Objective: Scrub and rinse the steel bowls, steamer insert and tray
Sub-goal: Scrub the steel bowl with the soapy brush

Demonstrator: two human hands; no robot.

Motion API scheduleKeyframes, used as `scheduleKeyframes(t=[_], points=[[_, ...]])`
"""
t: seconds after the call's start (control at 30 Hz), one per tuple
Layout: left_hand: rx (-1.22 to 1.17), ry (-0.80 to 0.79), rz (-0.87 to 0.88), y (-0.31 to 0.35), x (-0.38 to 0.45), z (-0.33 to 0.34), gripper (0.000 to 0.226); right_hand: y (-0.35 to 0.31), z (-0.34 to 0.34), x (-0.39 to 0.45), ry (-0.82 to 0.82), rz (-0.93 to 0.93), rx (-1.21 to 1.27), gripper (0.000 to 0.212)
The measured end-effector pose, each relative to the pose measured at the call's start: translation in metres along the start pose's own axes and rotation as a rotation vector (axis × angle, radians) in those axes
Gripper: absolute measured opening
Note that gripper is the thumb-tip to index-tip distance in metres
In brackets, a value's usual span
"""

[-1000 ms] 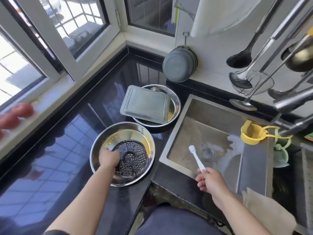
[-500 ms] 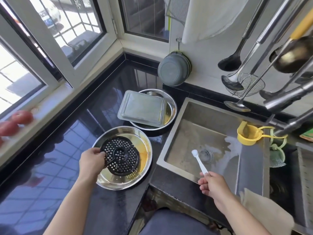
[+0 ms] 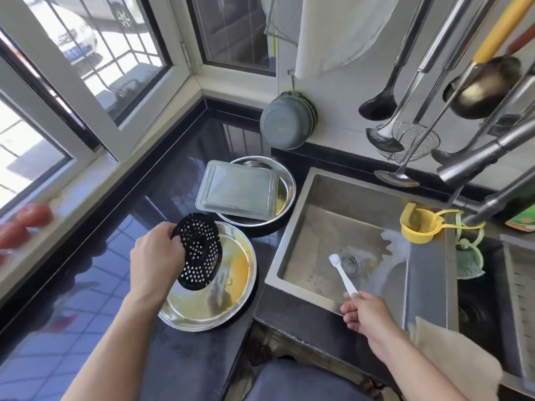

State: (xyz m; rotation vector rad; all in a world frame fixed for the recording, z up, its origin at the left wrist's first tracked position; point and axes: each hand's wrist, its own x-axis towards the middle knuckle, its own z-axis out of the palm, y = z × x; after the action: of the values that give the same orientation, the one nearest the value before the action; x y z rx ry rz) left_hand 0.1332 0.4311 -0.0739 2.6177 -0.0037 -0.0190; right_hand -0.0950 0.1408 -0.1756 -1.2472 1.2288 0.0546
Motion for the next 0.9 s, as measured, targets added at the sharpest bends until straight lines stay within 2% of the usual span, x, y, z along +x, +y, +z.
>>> scheduleKeyframes(t=[0.07, 0.13, 0.23, 0.3, 0.37, 0.57, 0.67, 0.77, 0.83, 0.9], points=[[-0.130, -0.021, -0.054, 0.010, 0.016, 0.011, 0.024, -0.001, -0.001, 0.001, 0.011, 0.000, 0.005, 0.025], [-0.388, -0.057, -0.171, 0.021, 0.039, 0.025, 0.025, -0.003, -0.002, 0.002, 0.020, 0.002, 0.001, 0.025], [-0.814, -0.198, -0.365, 0.047, 0.071, 0.064, 0.021, -0.006, -0.002, 0.002, 0.037, -0.004, 0.009, 0.025], [-0.942, -0.271, -0.454, 0.069, 0.086, 0.095, 0.023, -0.008, -0.003, 0.001, 0.046, -0.009, 0.013, 0.026], [-0.983, -0.290, -0.499, 0.083, 0.099, 0.124, 0.027, -0.010, -0.005, 0.001, 0.070, -0.010, 0.015, 0.027], [-0.793, -0.264, -0.451, 0.090, 0.124, 0.180, 0.034, -0.002, -0.006, -0.001, 0.115, 0.001, 0.000, 0.026], [-0.643, -0.391, -0.425, 0.085, 0.124, 0.181, 0.040, 0.002, -0.006, -0.002, 0.103, 0.008, -0.004, 0.025], [-0.716, -0.407, -0.429, 0.061, 0.100, 0.156, 0.051, 0.001, -0.004, -0.004, 0.075, 0.008, -0.006, 0.025], [-0.856, -0.397, -0.433, 0.035, 0.065, 0.134, 0.024, -0.003, -0.002, -0.005, 0.050, -0.002, -0.006, 0.025], [-0.805, -0.317, -0.446, 0.007, 0.020, 0.109, 0.018, -0.008, 0.003, -0.007, 0.014, -0.014, -0.012, 0.024]])
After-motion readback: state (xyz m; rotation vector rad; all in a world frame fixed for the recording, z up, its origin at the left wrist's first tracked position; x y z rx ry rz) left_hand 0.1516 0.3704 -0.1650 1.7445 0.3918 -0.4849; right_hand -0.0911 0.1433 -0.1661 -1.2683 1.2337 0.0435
